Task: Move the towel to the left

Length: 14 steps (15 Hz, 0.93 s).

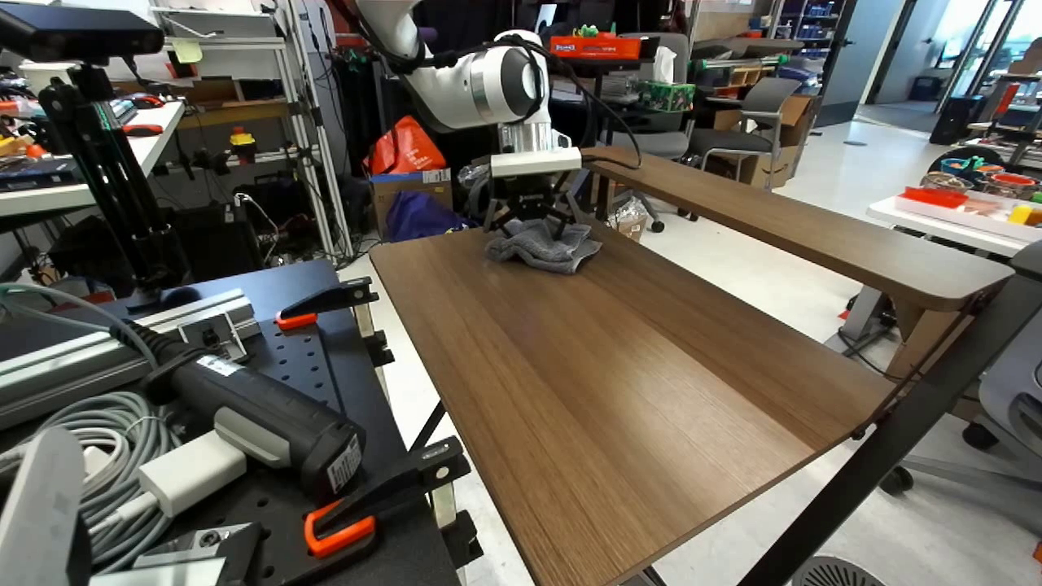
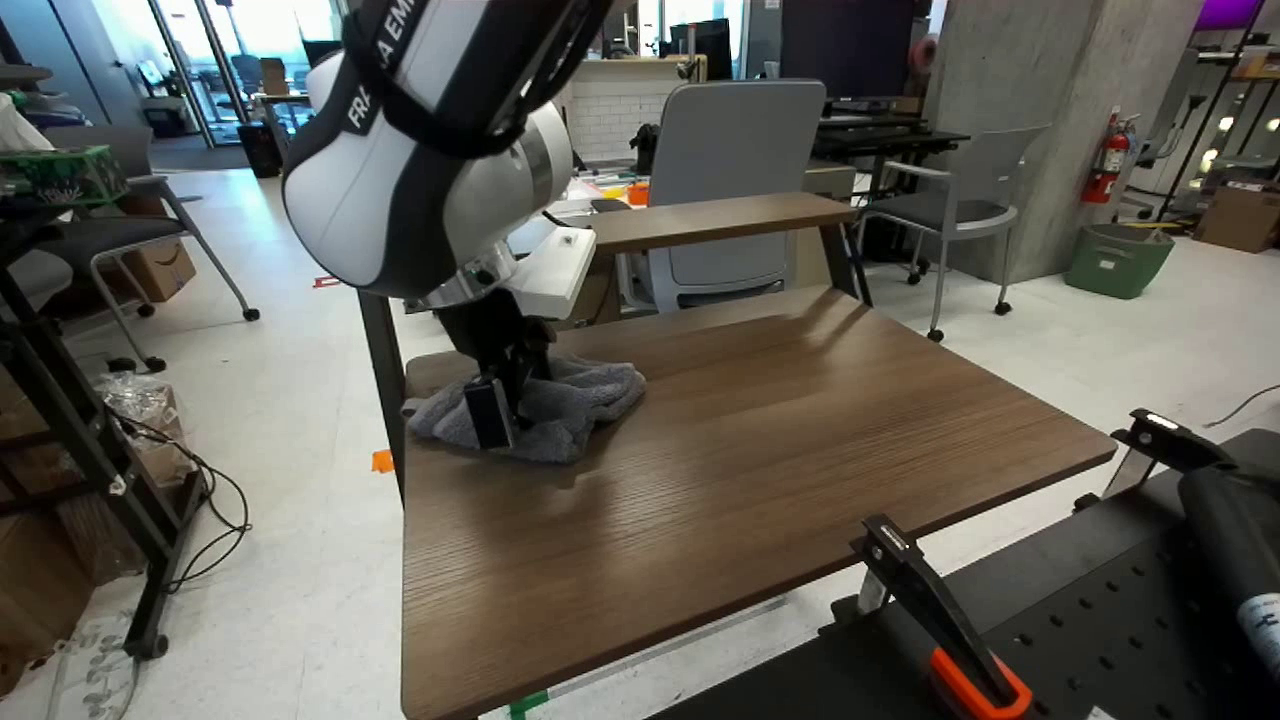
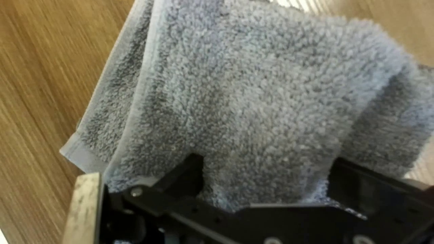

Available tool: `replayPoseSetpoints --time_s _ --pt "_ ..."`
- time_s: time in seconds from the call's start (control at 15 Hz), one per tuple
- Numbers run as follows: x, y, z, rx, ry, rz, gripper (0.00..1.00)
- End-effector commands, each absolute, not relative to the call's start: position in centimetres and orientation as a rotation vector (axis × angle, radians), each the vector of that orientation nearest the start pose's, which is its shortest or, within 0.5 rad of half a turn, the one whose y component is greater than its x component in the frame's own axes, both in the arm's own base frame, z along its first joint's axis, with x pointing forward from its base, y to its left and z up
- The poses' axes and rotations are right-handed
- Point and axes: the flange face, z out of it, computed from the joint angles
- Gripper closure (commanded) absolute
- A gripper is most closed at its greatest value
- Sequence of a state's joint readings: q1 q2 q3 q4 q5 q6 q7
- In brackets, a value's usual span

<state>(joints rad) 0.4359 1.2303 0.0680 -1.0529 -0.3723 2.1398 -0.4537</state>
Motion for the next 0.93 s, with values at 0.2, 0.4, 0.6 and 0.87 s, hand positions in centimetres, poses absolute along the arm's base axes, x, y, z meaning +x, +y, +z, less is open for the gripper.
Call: replayPoseSetpoints --time_s 0.2,0.4,0.6,0.87 --pt "66.7 33.8 9.1 -2.832 -1.888 0.208 0.0" --pt "66.4 34.1 12.2 -2.824 -1.897 0.173 0.0" --pt "65.7 34.1 15.5 -2.857 -1.878 0.143 0.0" --pt "66.4 34.1 15.6 -2.835 -1.866 0.126 0.0"
